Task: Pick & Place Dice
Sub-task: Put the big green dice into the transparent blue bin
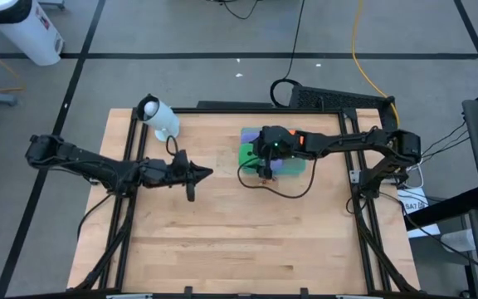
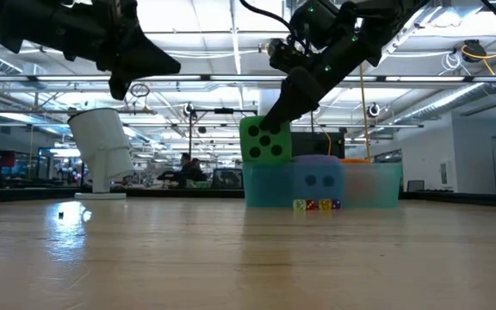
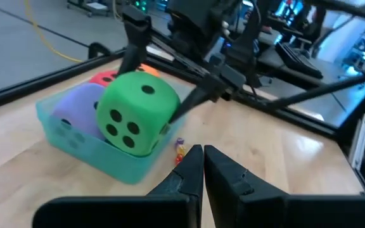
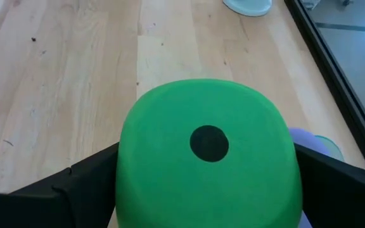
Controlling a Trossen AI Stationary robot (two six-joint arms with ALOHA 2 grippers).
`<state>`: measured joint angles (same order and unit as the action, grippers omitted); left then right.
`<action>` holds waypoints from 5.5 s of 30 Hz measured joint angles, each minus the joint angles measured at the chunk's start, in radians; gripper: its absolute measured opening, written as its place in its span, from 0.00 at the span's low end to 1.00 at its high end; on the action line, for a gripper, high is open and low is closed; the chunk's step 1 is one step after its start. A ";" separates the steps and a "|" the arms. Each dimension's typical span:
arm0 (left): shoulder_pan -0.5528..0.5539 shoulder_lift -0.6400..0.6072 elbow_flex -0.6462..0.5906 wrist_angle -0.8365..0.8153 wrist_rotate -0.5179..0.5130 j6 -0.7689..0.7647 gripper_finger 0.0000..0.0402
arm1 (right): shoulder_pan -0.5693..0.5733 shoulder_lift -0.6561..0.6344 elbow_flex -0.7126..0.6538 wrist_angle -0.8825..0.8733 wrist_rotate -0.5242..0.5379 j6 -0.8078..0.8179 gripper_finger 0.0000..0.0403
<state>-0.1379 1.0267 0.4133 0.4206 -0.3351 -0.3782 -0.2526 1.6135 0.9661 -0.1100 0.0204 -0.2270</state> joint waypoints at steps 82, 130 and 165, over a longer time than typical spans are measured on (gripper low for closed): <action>0.007 0.074 0.001 -0.007 -0.006 -0.069 0.05 | -0.198 -0.011 -0.086 0.051 -0.193 0.002 0.96; 0.336 0.875 0.808 -0.267 0.293 0.099 0.02 | -0.101 -0.012 0.028 -0.084 -0.112 -0.068 0.99; 0.350 0.876 0.809 -0.444 0.258 -0.006 0.01 | -0.092 -0.088 0.027 -0.119 -0.139 -0.143 0.99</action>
<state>0.2116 1.9030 1.2223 -0.0235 -0.0775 -0.3838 -0.3449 1.5257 0.9936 -0.2291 -0.1185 -0.3697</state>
